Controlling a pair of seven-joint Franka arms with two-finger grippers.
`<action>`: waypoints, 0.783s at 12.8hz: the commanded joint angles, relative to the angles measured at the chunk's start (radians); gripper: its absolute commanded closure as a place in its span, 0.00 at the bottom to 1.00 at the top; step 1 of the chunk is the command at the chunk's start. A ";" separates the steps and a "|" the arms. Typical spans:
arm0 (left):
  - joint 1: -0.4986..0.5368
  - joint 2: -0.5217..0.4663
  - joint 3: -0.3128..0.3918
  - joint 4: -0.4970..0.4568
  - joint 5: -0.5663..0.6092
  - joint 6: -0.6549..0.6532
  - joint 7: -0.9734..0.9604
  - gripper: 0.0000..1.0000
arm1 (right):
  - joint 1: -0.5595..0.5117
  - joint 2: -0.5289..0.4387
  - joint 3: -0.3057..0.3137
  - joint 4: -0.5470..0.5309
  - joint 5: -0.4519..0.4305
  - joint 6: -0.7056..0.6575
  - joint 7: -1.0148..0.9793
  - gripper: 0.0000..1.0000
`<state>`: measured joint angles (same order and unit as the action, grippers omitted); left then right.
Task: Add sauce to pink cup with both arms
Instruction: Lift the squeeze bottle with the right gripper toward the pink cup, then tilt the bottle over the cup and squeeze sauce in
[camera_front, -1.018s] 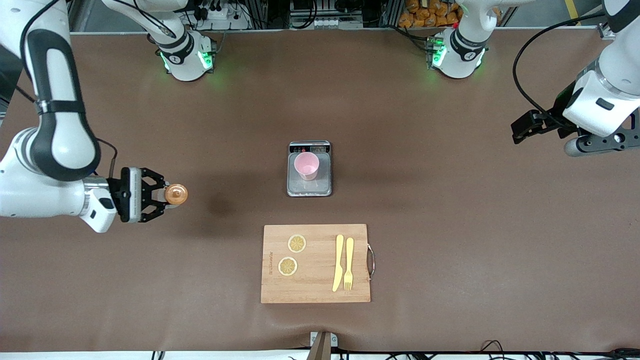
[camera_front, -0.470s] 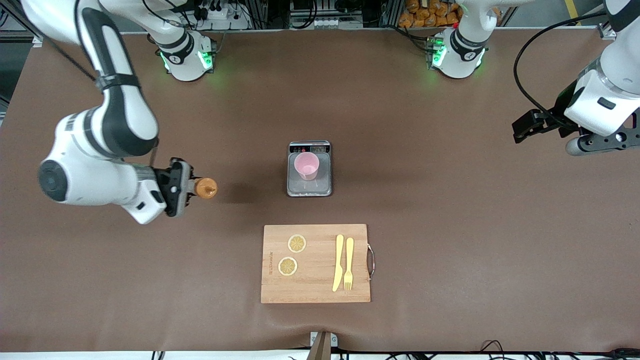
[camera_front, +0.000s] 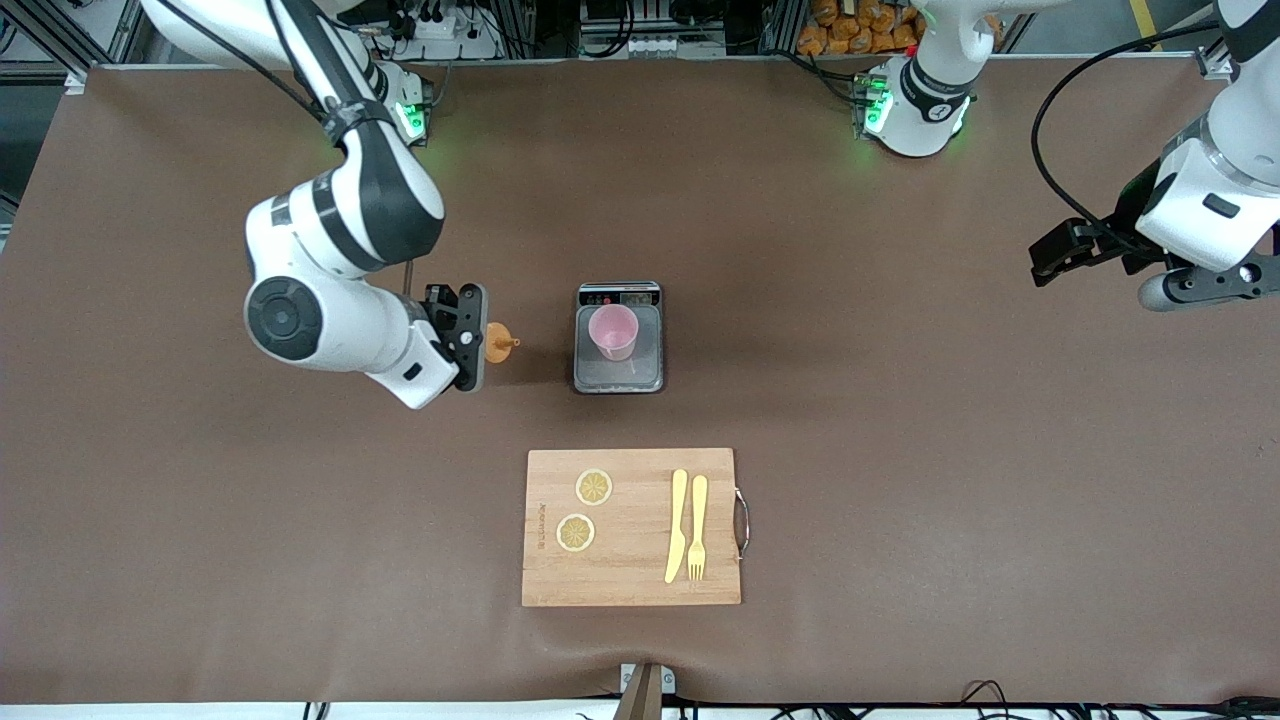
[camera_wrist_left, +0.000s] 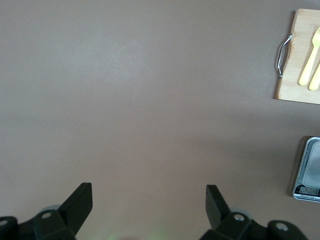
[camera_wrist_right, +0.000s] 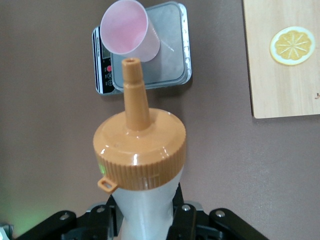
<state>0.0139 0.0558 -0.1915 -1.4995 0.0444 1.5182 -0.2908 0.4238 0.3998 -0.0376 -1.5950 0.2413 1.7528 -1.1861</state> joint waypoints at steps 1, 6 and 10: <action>0.020 -0.025 0.003 -0.019 -0.009 -0.006 0.013 0.00 | 0.038 -0.019 -0.008 -0.011 -0.075 -0.016 0.052 1.00; 0.020 -0.025 0.001 -0.028 -0.011 -0.007 0.012 0.00 | 0.102 -0.013 -0.008 -0.026 -0.166 -0.021 0.101 1.00; 0.020 -0.025 0.001 -0.036 -0.012 -0.004 0.012 0.00 | 0.165 -0.012 -0.008 -0.037 -0.223 -0.029 0.175 1.00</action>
<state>0.0285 0.0558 -0.1911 -1.5114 0.0444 1.5166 -0.2905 0.5544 0.4043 -0.0373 -1.6236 0.0660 1.7377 -1.0626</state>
